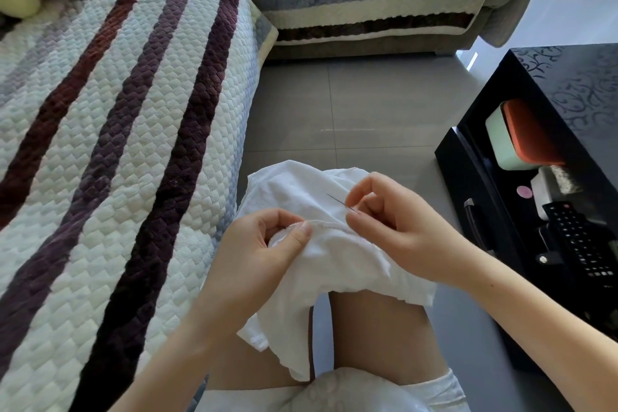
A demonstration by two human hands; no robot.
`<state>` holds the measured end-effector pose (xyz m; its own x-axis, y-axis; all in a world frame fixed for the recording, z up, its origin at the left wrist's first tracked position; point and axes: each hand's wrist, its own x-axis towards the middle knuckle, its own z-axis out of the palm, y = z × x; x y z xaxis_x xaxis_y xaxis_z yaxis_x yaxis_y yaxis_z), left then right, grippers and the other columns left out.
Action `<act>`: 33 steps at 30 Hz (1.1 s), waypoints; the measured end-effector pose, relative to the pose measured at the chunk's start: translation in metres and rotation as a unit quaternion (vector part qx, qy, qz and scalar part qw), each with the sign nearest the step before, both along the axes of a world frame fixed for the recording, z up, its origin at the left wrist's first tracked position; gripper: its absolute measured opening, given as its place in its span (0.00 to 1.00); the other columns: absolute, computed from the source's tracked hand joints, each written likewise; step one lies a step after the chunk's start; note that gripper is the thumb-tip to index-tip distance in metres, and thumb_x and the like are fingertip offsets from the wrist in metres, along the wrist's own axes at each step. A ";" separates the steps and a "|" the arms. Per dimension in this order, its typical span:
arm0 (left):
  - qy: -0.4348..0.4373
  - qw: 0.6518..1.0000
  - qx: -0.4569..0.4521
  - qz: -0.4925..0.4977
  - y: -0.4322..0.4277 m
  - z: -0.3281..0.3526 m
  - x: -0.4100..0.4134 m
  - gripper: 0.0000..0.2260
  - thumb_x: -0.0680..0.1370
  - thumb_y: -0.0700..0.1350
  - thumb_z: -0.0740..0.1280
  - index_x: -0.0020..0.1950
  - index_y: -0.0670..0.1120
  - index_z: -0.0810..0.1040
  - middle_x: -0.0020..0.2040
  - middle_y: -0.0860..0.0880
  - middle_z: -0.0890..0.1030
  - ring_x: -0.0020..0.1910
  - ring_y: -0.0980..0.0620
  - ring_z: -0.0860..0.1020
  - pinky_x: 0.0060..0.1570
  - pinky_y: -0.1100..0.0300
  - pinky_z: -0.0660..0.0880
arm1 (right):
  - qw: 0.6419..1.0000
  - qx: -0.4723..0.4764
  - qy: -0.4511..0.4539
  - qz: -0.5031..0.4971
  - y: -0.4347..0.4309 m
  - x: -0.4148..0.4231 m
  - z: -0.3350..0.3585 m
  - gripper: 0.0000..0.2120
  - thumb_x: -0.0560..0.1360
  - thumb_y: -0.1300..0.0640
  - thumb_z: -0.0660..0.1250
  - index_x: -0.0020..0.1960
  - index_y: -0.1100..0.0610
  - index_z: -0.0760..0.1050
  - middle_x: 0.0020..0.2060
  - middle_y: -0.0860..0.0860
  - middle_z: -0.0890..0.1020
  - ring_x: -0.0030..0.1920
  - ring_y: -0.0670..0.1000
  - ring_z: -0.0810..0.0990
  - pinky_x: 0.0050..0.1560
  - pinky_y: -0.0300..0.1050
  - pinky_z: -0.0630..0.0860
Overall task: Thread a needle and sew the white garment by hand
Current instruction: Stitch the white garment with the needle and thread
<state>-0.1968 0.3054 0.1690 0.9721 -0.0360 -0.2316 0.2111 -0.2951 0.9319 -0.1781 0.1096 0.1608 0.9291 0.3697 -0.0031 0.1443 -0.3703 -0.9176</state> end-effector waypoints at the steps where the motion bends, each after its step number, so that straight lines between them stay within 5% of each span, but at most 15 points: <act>1: -0.002 1.000 0.000 0.001 0.000 0.000 0.000 0.04 0.75 0.44 0.69 0.40 0.49 0.82 0.36 0.56 0.83 0.36 0.63 0.79 0.37 0.72 0.73 | 0.999 -0.015 -0.031 -0.015 0.001 -0.005 0.000 0.04 0.77 0.62 0.64 0.44 0.56 0.73 0.28 0.51 0.74 0.28 0.48 0.68 0.31 0.39 0.66; 6: -0.001 1.000 -0.012 0.007 -0.001 0.000 0.000 0.05 0.75 0.43 0.70 0.40 0.50 0.82 0.36 0.57 0.84 0.36 0.64 0.80 0.37 0.73 0.73 | 0.988 -0.088 -0.122 -0.038 0.009 -0.021 -0.001 0.05 0.69 0.61 0.64 0.35 0.54 0.75 0.21 0.46 0.69 0.24 0.45 0.65 0.30 0.30 0.62; 28: -0.058 0.997 0.024 -0.036 -0.003 0.000 0.001 0.04 0.74 0.42 0.71 0.41 0.50 0.83 0.38 0.58 0.84 0.40 0.63 0.81 0.40 0.74 0.72 | 0.985 -0.113 -0.116 -0.060 0.018 -0.016 0.001 0.08 0.67 0.60 0.62 0.32 0.49 0.71 0.20 0.42 0.66 0.25 0.45 0.67 0.30 0.30 0.61; 33: -0.043 0.998 0.010 -0.047 -0.004 0.001 0.001 0.04 0.74 0.43 0.70 0.41 0.50 0.83 0.38 0.56 0.84 0.40 0.62 0.81 0.40 0.72 0.73 | 0.988 -0.106 -0.099 -0.055 0.019 -0.014 0.003 0.06 0.67 0.60 0.62 0.33 0.54 0.75 0.20 0.42 0.66 0.25 0.45 0.66 0.30 0.31 0.62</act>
